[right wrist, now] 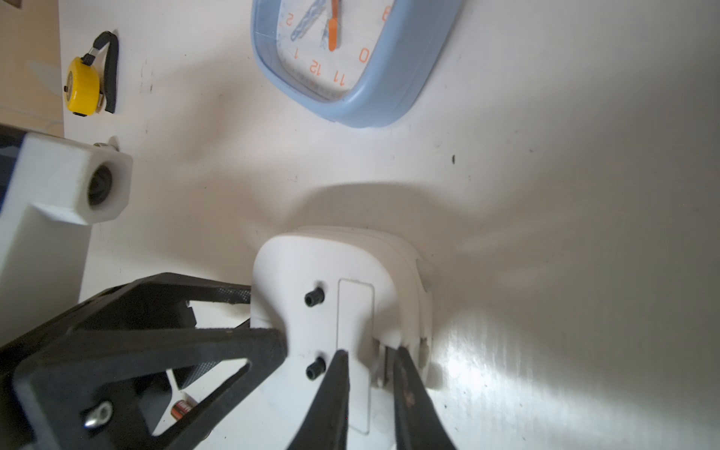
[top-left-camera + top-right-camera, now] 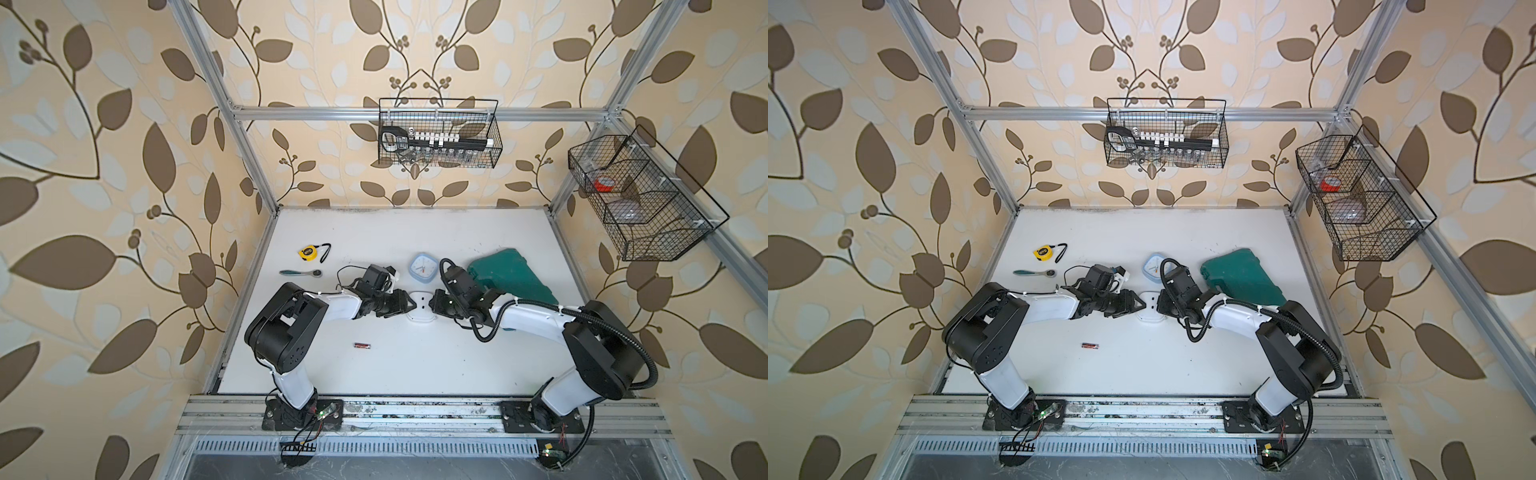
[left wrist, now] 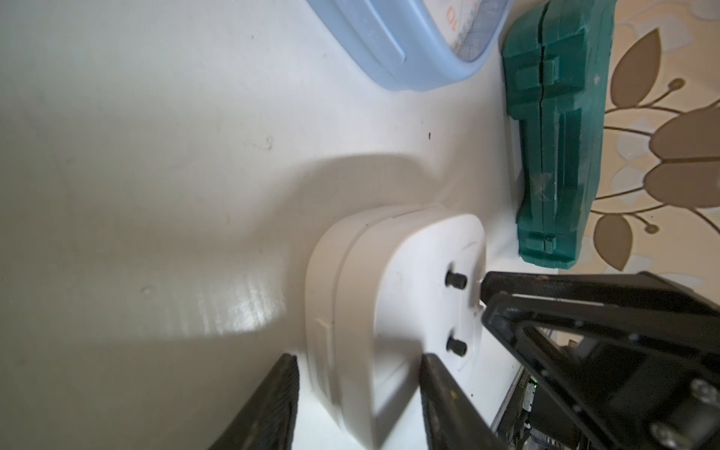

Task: Insert the battery into the alarm
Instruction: Remove the cover from the alarm.

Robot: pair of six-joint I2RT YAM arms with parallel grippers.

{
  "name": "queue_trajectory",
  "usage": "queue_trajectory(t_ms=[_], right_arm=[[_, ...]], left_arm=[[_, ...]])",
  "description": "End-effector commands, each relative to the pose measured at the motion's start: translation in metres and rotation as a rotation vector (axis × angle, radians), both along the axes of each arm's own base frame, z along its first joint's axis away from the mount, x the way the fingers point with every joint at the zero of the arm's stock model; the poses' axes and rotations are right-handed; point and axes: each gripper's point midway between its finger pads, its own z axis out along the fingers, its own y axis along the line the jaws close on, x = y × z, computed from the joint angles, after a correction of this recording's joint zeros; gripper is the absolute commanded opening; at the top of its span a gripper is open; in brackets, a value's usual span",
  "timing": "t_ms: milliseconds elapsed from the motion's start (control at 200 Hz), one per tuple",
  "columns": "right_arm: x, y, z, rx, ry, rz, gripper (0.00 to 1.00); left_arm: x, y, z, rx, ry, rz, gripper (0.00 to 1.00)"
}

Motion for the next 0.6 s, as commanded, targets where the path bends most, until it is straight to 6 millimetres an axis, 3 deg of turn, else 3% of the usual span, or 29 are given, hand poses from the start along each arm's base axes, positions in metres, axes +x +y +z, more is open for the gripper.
queue_trajectory(t_ms=[0, 310, 595], right_arm=[[0.003, 0.006, -0.001, 0.008, 0.008, 0.0, 0.2], [0.002, 0.009, -0.004, 0.019, 0.018, 0.012, 0.1], [0.006, 0.008, 0.01, -0.001, -0.034, 0.026, 0.16]], left_arm=[[-0.009, 0.002, -0.013, 0.027, 0.046, -0.013, 0.51], [-0.01, 0.001, -0.012, 0.021, 0.049, -0.014, 0.49], [-0.009, 0.001, -0.012, 0.022, 0.048, -0.014, 0.43]])
